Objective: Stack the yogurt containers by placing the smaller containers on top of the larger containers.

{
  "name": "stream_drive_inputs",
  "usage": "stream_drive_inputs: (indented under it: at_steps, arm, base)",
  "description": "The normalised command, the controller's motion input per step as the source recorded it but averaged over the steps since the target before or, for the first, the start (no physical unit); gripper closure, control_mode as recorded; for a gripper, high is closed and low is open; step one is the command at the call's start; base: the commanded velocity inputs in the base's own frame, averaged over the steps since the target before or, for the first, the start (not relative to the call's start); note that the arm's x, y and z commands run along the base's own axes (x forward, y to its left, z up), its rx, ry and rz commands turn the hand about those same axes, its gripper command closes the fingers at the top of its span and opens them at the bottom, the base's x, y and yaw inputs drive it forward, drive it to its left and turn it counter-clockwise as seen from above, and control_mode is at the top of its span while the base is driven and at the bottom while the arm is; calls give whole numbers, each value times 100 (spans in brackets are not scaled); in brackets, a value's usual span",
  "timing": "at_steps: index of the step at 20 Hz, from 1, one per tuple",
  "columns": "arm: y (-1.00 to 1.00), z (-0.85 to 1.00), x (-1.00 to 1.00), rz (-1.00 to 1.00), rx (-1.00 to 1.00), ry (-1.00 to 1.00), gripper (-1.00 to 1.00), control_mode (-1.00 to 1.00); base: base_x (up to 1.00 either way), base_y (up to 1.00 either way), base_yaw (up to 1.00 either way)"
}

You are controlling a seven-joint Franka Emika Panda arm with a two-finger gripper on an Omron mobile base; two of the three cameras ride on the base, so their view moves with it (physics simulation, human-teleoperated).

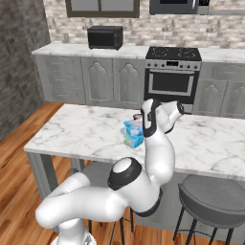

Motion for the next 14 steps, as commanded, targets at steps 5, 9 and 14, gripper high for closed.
stream_drive_inputs:
  at_steps: [5, 9, 14]
  arm:
    - [11, -6, 0, 0, 0, 0, 100, -100]
    - [11, -10, 0, 0, 0, 0, 100, -100]
    - [9, -11, 0, 0, 0, 0, 100, -100]
  base:
    - [0, 0, 0]
    - [0, 0, 0]
    - [0, 0, 0]
